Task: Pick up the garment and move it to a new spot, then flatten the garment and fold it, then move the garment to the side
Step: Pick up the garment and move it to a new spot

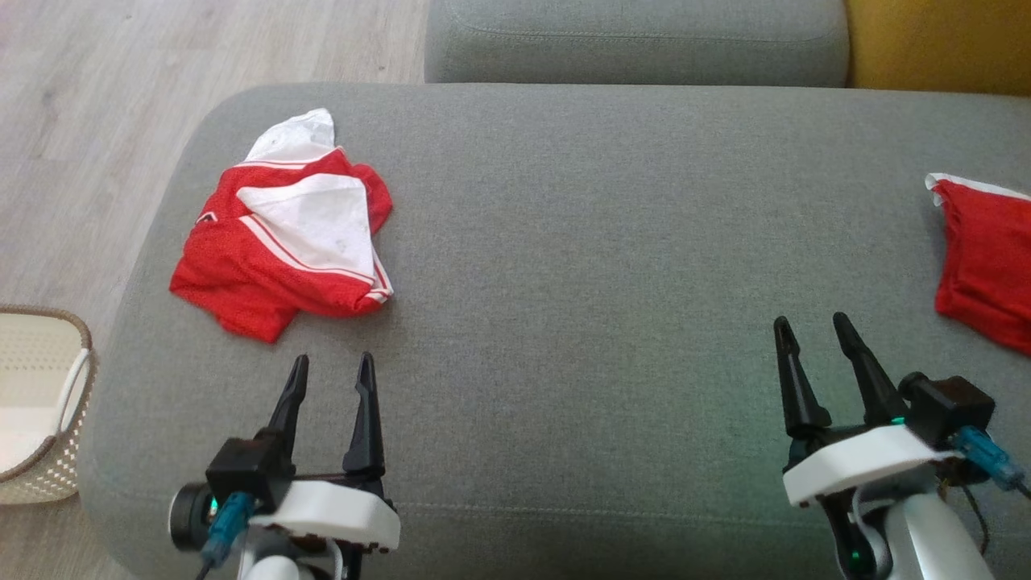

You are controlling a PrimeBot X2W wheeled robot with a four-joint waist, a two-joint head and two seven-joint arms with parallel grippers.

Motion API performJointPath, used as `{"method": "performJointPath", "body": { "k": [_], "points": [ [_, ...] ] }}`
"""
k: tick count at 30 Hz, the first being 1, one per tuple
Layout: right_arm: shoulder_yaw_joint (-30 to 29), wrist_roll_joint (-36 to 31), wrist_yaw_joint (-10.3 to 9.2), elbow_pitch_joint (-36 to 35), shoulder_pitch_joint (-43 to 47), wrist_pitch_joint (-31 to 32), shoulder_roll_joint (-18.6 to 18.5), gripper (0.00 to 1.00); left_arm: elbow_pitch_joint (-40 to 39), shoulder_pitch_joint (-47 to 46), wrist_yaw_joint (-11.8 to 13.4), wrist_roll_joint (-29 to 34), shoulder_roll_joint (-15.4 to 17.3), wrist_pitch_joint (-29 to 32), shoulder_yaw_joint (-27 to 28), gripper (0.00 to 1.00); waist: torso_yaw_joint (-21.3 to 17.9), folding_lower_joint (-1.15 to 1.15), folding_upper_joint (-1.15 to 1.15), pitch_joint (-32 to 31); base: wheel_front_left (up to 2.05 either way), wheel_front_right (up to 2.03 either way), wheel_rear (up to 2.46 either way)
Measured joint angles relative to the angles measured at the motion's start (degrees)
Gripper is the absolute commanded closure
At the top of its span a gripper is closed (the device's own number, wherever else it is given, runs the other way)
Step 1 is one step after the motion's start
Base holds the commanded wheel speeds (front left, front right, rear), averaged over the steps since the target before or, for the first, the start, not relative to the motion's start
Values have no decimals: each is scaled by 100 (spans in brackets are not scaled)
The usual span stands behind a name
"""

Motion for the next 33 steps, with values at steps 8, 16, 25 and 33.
{"method": "performJointPath", "body": {
  "k": [8,16,25,33],
  "points": [
    [14,0,0,33,0,0,18,0,1,0,24,0,0,1,-2,0,42,0,0,-9,0,0,0],
    [201,0,0,48,1,0,11,0,-53,0,45,0,0,1,-3,0,263,0,0,-7,0,0,0],
    [594,68,0,12,4,8,-58,0,-201,3,102,-1,-1,1,172,0,871,0,0,36,0,0,0],
    [783,180,0,-2,7,35,-157,0,-235,23,104,-1,-1,0,247,0,1504,0,0,123,0,0,0]
  ]
}}
